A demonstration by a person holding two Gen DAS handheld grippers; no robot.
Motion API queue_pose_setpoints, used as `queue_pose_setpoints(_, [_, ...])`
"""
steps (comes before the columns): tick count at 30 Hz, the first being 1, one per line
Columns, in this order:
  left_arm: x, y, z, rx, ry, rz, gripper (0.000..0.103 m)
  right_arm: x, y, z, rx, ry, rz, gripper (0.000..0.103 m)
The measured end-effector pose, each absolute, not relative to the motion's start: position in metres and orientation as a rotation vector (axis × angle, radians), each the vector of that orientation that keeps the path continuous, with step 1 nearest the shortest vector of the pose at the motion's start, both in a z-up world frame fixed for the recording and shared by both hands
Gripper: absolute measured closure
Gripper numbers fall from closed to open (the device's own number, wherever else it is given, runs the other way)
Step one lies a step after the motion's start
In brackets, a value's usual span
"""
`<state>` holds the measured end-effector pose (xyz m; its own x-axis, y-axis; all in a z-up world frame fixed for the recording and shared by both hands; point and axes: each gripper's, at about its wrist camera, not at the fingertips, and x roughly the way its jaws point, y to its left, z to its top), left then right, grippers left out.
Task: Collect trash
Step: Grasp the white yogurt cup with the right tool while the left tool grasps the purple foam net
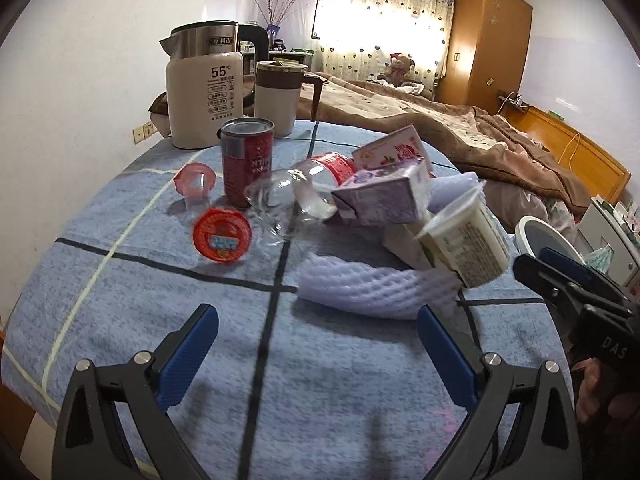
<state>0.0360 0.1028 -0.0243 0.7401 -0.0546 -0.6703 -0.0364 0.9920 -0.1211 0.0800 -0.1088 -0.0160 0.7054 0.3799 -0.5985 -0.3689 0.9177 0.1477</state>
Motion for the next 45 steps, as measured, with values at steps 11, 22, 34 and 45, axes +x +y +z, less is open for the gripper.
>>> queue_pose_setpoints(11, [0.054,0.104,-0.021,-0.051,0.748,-0.116,0.002,0.107,-0.088,-0.03,0.019,0.746,0.499,0.046])
queue_pose_setpoints(22, [0.079,0.072,-0.029,0.105,0.778,-0.265,0.002,0.1,-0.118,-0.027,0.112,0.742,0.47,0.049])
queue_pose_setpoints(34, [0.093,0.048,-0.047,0.141,0.886,-0.376,0.009,0.089,-0.148,-0.025,0.168,0.735,0.416,0.049])
queue_pose_setpoints(45, [0.08,0.046,-0.045,0.049,0.912,-0.397,0.024,0.081,-0.156,-0.029,0.198,0.734,0.4,0.049])
